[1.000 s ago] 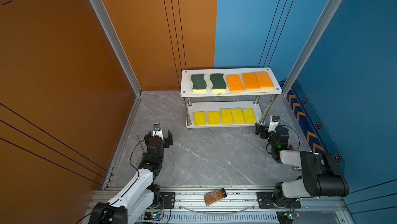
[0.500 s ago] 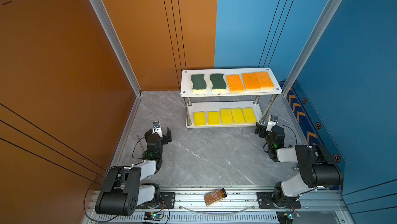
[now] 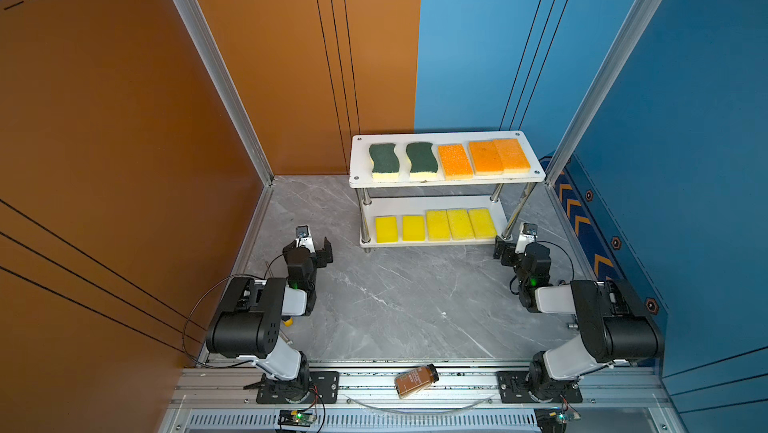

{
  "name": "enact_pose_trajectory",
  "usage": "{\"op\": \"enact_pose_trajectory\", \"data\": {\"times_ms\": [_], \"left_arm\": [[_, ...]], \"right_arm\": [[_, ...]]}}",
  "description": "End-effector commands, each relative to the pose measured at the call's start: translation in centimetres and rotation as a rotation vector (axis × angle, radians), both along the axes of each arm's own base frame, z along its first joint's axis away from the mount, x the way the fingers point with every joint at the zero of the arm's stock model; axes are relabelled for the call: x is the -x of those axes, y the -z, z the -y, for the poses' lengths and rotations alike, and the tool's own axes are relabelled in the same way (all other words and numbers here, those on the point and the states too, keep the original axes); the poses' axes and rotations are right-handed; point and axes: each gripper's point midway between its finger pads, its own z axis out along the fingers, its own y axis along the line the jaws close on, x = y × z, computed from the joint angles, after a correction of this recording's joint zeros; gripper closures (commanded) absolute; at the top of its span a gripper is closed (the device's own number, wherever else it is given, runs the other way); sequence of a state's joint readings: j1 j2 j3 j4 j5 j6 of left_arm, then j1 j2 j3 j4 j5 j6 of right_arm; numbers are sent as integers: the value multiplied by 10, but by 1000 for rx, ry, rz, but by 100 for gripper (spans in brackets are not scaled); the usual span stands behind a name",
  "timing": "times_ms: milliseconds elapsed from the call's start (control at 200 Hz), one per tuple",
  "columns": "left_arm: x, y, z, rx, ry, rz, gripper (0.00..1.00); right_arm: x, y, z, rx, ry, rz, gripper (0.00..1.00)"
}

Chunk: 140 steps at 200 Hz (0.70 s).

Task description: Place and organize the cleaning sponges onto the shelf

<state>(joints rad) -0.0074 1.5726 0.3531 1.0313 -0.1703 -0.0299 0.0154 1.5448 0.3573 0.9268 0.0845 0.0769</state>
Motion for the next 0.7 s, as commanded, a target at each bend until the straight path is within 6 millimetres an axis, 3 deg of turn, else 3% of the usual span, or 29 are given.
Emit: {"op": "enact_pose_trajectory", "data": {"times_ms": [0,320,696], "left_arm": [[2,10,5,-6,28,-57,2],[2,10,16,-64,46,-65,2],[2,10,15,-64,42,-66,2]], "right_arm": [[-3,-2,2,20,16,-1,0],[-3,-2,2,21,16,-1,0],[-2,-2,2,21,17,-3,0]]}}
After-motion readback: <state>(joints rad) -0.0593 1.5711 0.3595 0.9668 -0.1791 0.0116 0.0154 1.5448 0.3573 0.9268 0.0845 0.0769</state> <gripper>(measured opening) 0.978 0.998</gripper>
